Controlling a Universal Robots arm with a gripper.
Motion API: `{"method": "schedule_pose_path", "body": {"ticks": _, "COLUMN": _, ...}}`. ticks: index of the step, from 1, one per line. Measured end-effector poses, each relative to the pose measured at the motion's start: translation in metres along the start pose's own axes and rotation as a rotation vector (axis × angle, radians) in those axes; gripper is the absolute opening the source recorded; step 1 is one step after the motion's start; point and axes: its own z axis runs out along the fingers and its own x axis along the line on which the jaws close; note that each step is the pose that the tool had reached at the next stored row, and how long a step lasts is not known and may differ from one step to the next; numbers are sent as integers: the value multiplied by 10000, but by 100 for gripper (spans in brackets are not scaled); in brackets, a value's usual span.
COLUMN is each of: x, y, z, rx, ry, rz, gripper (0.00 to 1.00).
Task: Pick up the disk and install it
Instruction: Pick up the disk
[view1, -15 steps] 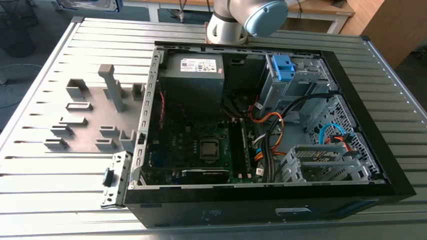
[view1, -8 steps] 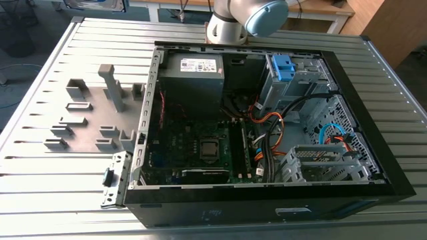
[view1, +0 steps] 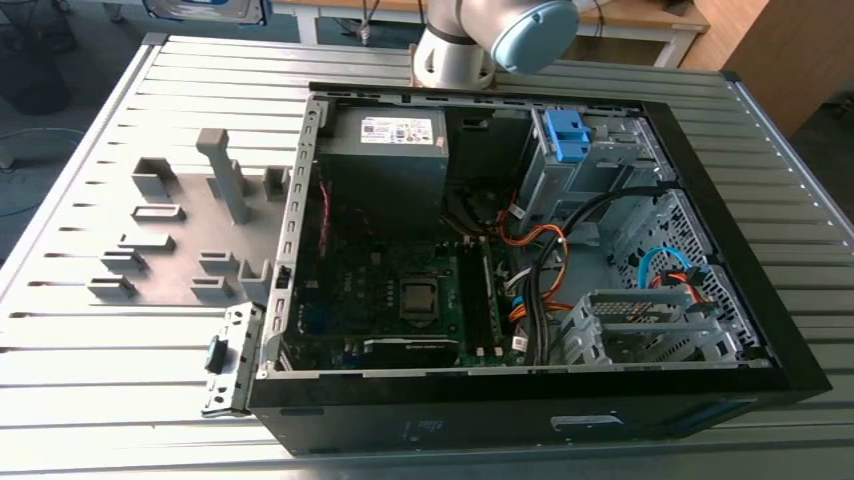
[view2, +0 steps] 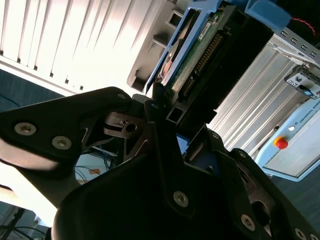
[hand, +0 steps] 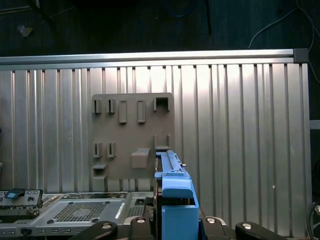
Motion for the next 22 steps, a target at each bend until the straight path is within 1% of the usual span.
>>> {"method": "schedule_pose_path", "body": {"ticks": 7, "x": -5, "y": -117, "z": 0, "rx": -1, "ry": 0, "rz": -1, "gripper": 36}}
{"method": "schedule_pose_path", "body": {"ticks": 22, "x": -14, "y": -336, "z": -1, "rx": -1, "ry": 0, "rz": 0, "gripper": 36}}
